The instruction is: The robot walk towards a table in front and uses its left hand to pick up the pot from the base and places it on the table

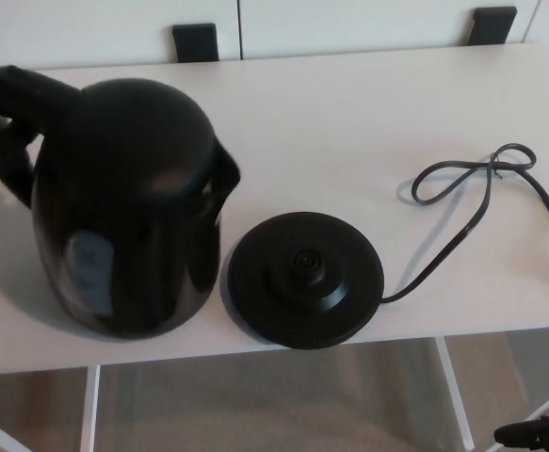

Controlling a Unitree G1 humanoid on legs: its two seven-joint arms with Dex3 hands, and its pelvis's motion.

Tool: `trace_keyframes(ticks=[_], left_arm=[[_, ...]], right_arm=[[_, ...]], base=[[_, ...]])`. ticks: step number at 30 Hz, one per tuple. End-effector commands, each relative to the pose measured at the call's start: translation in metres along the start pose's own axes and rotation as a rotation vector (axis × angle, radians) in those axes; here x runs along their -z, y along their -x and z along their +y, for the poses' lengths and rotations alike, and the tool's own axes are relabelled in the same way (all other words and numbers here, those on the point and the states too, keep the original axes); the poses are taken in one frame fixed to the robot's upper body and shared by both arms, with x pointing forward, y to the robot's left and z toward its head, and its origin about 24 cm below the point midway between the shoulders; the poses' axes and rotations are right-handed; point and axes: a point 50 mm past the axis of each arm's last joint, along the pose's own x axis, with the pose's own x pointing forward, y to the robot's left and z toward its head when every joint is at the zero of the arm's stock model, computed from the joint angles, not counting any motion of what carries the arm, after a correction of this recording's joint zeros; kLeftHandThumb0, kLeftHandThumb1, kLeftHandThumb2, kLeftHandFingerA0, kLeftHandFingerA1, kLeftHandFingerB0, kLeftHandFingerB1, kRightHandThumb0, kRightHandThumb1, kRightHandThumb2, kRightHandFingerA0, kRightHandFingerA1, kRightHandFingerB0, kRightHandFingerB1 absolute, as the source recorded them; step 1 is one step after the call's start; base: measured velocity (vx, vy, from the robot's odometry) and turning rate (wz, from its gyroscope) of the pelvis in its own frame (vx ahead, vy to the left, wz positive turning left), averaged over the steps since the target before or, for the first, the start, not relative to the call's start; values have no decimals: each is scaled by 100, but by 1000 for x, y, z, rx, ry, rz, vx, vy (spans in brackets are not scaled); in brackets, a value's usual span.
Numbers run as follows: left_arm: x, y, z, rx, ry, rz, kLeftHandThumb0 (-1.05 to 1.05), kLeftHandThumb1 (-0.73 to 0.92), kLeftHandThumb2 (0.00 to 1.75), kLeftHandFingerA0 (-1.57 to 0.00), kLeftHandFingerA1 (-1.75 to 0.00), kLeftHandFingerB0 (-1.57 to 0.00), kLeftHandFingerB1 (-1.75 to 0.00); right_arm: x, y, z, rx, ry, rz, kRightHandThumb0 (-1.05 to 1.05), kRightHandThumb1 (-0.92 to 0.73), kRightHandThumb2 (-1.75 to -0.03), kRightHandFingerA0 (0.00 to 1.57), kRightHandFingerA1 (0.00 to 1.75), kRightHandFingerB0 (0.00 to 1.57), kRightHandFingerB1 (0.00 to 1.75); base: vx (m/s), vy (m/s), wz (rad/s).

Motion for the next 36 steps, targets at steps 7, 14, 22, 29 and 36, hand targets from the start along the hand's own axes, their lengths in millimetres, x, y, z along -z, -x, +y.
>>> trace_keyframes(ticks=[7, 14, 22, 29, 36], left_arm=[[6, 13, 19, 182, -116, 73, -50, 35, 65, 0, 0, 0, 0], [13, 19, 20, 249, -178, 95, -51, 34, 65, 0, 0, 0, 0], [10, 17, 20, 445, -382, 230, -53, 35, 66, 0, 0, 0, 0], [2, 19, 21, 579, -510, 274, -59, 43, 54, 0, 0, 0, 0], [-2, 20, 28, 627, -468, 282, -68, 39, 73, 0, 0, 0, 0]], right_arm=[[0, 1, -6, 10, 22, 7, -67, -41, -62, 89, 77, 65, 71], [-1, 0, -7, 12, 15, 6, -68, -40, -62, 87, 76, 65, 70], [-6, -2, -10, 7, 18, -9, -65, -40, -63, 85, 76, 62, 70], [-5, -3, -10, -2, 7, 4, -63, -41, -62, 86, 74, 61, 69], [1, 1, -9, -8, 37, 15, -68, -41, -61, 87, 74, 62, 69]], base=[[0, 0, 0], [0, 0, 0], [0, 0, 0], [0, 0, 0], [0, 0, 0]])
